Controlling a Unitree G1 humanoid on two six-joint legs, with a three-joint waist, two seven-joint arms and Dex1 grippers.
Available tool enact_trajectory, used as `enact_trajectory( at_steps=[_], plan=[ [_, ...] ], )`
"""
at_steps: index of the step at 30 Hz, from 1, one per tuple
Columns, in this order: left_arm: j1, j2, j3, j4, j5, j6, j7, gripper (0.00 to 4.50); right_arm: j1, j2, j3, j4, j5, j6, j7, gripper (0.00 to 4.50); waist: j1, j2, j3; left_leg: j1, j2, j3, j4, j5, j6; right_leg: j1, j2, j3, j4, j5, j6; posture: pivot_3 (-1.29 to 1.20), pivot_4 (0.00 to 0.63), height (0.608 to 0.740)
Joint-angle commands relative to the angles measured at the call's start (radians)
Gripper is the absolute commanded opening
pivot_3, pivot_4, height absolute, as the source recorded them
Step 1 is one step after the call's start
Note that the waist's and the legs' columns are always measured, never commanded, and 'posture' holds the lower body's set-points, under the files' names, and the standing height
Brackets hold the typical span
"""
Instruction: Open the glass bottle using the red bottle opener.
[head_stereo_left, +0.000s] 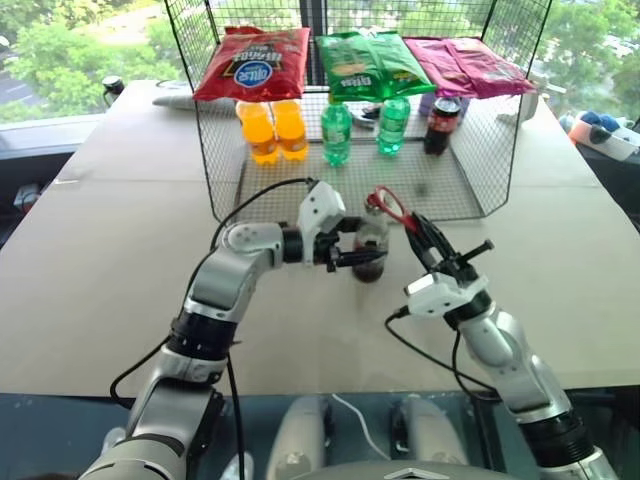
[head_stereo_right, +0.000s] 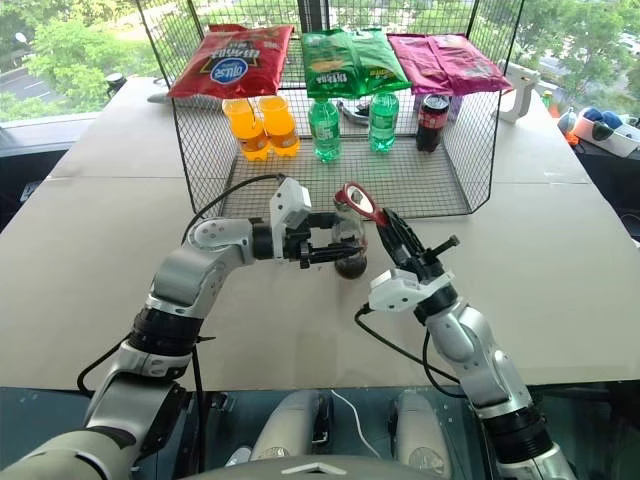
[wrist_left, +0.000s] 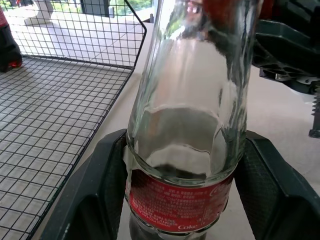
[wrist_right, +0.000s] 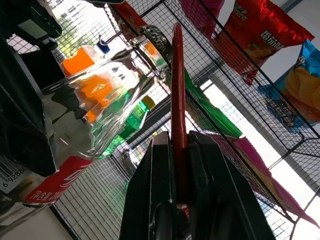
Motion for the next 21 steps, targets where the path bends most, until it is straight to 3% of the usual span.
enact_trajectory(
  at_steps=[1,10,12,15,21],
  plan=[
    [-0.015,-0.004,-0.023,-0.017,-0.009,0.003,-0.011,2.46,0.002,0.004,0.05,0.037,-0.054,-0.021,-0.012,0.0,0.0,0.0,0.0,0.0,0.0,0.0,0.0,0.0,0.0,0.0,0.0,0.0,0.0,0.0,0.0,0.0,0.15,0.74],
    [-0.009,-0.032,0.018,0.005,-0.043,-0.029,-0.008,2.46,0.013,-0.003,0.044,0.041,-0.056,-0.022,-0.029,0.0,-0.003,0.0,0.0,0.0,0.0,0.0,0.0,0.0,0.0,0.0,0.0,0.0,0.0,0.001,-0.001,0.0,0.15,0.74],
    [-0.008,-0.041,0.028,0.011,-0.047,-0.038,0.003,3.5,0.013,-0.006,0.041,0.037,-0.051,-0.019,-0.025,0.0,-0.002,0.0,0.0,0.0,0.0,0.0,0.0,0.0,0.0,0.0,0.0,0.0,0.0,0.001,-0.001,0.0,0.15,0.74],
    [-0.007,-0.047,0.031,0.016,-0.041,-0.074,0.004,4.44,0.01,-0.013,0.035,0.036,-0.044,-0.016,-0.019,0.0,-0.007,0.0,0.0,0.0,0.0,0.0,0.0,0.0,0.0,0.0,0.0,0.0,0.0,0.001,-0.001,0.0,0.15,0.74],
    [-0.015,-0.058,0.043,0.01,-0.052,-0.107,0.018,4.44,0.006,-0.025,0.025,0.038,-0.032,-0.01,-0.014,0.0,-0.012,0.0,0.0,0.0,0.0,0.0,0.0,0.0,0.0,0.0,0.0,0.001,0.0,0.001,-0.001,0.0,0.15,0.74]
  ],
)
